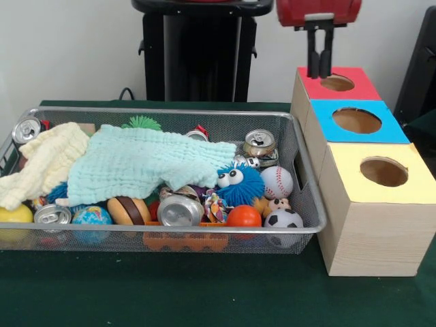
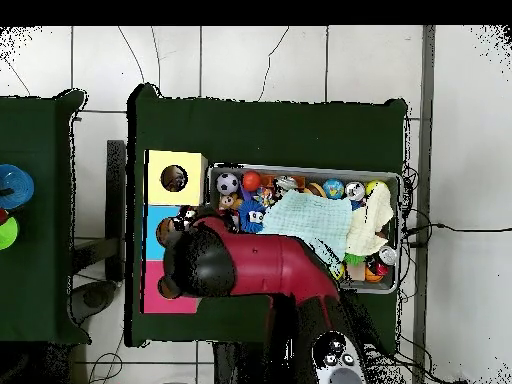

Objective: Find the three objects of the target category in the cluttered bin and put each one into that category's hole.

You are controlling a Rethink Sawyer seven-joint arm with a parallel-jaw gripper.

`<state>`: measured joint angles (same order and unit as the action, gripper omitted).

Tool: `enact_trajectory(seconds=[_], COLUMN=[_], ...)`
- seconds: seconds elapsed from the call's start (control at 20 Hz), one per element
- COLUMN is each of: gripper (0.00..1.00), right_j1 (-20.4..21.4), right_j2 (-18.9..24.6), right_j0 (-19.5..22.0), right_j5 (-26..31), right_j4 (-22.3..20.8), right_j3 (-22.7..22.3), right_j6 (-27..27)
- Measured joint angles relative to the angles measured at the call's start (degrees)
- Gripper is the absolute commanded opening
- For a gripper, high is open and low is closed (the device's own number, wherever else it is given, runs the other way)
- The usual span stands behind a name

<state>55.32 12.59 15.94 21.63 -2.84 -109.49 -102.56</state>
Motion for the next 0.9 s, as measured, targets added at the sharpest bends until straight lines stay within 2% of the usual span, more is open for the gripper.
enact_trajectory(seconds=[0.2, 0.5, 0.55, 0.9], gripper=[0.0, 0.0, 1.0, 1.0], right_j1=[0.0, 0.0, 0.0, -0.2], right_j2=[0.9, 1.5, 1.7, 2.4], right_j0=[3.7, 7.1, 7.7, 8.0], right_j5=[0.0, 0.0, 0.0, 0.0], right_j4=[-1.5, -4.4, -6.0, -7.5], right_j3=[-0.5, -1.8, -2.2, -2.5], right_j6=[0.0, 0.0, 0.0, 0.0])
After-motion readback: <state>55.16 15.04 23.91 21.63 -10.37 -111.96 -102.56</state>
